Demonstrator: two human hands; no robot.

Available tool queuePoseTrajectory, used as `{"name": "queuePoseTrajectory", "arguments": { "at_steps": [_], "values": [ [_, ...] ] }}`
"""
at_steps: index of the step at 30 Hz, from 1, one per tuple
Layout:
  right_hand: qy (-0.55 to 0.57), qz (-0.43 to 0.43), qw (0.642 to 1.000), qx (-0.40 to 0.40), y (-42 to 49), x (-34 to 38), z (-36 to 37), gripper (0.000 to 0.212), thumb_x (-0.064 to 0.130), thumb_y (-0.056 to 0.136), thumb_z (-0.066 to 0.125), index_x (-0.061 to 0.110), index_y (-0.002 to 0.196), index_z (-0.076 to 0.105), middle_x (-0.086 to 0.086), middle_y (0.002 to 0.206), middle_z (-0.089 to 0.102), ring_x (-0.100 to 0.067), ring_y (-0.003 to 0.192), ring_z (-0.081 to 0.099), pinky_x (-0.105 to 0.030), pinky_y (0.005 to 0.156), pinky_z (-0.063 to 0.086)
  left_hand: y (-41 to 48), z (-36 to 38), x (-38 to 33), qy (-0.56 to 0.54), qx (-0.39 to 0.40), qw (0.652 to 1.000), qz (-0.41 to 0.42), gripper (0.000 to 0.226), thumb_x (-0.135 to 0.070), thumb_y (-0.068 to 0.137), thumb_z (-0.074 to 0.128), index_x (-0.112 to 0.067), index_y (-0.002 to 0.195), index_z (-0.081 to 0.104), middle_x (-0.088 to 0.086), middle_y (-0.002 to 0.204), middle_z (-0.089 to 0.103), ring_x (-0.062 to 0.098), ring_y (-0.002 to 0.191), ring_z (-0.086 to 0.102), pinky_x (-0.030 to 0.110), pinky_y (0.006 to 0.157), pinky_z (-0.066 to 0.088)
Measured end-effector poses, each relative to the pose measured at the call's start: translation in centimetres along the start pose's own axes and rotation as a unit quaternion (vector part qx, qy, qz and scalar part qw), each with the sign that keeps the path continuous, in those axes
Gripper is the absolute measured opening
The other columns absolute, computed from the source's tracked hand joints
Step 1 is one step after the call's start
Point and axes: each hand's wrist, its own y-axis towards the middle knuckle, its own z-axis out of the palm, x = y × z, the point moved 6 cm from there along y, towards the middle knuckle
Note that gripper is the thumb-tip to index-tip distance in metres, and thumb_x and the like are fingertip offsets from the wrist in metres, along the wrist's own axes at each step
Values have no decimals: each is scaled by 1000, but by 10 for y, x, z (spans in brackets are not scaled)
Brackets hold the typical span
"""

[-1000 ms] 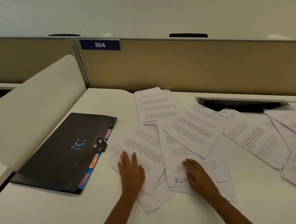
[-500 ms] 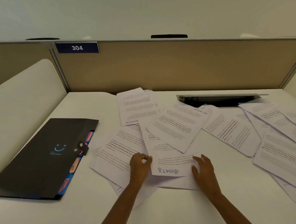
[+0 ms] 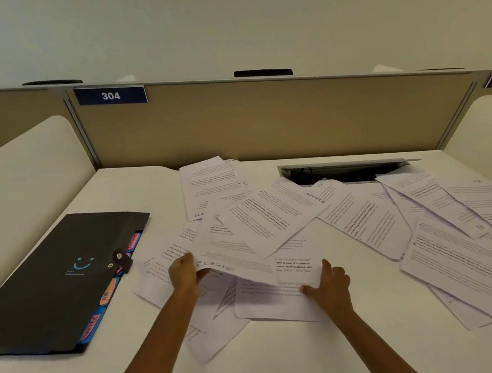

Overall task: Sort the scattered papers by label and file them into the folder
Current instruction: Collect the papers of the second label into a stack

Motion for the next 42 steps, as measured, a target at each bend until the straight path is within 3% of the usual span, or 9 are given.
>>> {"name": "queuePoseTrajectory", "arguments": {
  "at_steps": [3, 6, 10, 15, 23, 27, 35, 39, 42],
  "values": [
    [27, 24, 999, 32, -1, 8, 2, 90, 32, 75, 73, 8, 141, 17, -19, 134, 28, -34, 124, 36, -37, 99, 38, 12, -22, -2, 113, -39, 991, 57, 12, -11, 95, 44, -2, 92, 50, 13, 85, 58, 20, 69, 57, 26, 48, 53],
    [91, 36, 994, 42, 1, 10, 4, 89, 18, 73, 75, 7, 140, 17, -19, 129, 30, -33, 112, 50, -35, 92, 45, 16, -40, -3, 216, -78, 969, 94, 23, -17, 95, 43, 3, 98, 54, 24, 101, 59, 28, 80, 55, 36, 69, 48],
    [170, 39, 984, 43, 3, 6, 5, 76, 5, 79, 64, 6, 140, 18, -19, 126, 50, -32, 107, 56, -36, 88, 48, 13, -53, -9, 243, -113, 957, 108, 29, -14, 96, 42, 10, 103, 55, 29, 105, 58, 29, 83, 49, 43, 84, 46],
    [213, 25, 977, 14, 2, -6, -3, 43, 3, 85, 53, 4, 127, 45, -15, 124, 56, -23, 97, 55, -30, 82, 45, 17, -68, -11, 245, -135, 953, 118, 31, -14, 97, 39, 12, 102, 55, 31, 103, 58, 29, 81, 46, 36, 74, 37],
    [242, 61, 967, -57, 14, -42, -29, 35, 5, 90, 47, 1, 125, 48, -20, 122, 57, -34, 106, 55, -36, 87, 44, 21, -88, -12, 251, -201, 938, 131, 30, -12, 96, 40, 5, 119, 49, 28, 111, 56, 32, 80, 49, 25, 56, 36],
    [249, 76, 963, -67, 18, -50, -35, 35, 5, 90, 46, 1, 125, 48, -20, 122, 57, -34, 107, 55, -37, 87, 43, 15, -78, -16, 295, -234, 914, 149, 39, 0, 87, 51, -4, 125, 46, 24, 126, 52, 42, 109, 50, 51, 88, 43],
    [251, 79, 963, -61, 27, -50, -35, 37, 4, 89, 48, 3, 126, 47, -20, 122, 57, -34, 106, 55, -33, 81, 41, 17, -38, -7, 375, -108, 904, 176, 55, 4, 88, 46, -4, 140, 29, 22, 138, 42, 42, 116, 49, 48, 86, 47],
    [251, 71, 963, -71, 32, -46, -35, 40, 1, 88, 47, 2, 128, 44, -21, 123, 56, -37, 105, 55, -36, 82, 43, 5, 0, 17, 420, -3, 885, 203, 48, 3, 91, 42, -2, 138, 35, 19, 139, 43, 35, 119, 49, 35, 88, 47],
    [251, 57, 962, -91, 35, -44, -39, 41, -1, 88, 47, 2, 128, 43, -23, 122, 56, -40, 104, 56, -38, 82, 44, 0, 24, 38, 414, 48, 885, 205, 44, 3, 91, 42, -3, 134, 42, 18, 132, 51, 33, 115, 54, 38, 92, 50]
  ]
}}
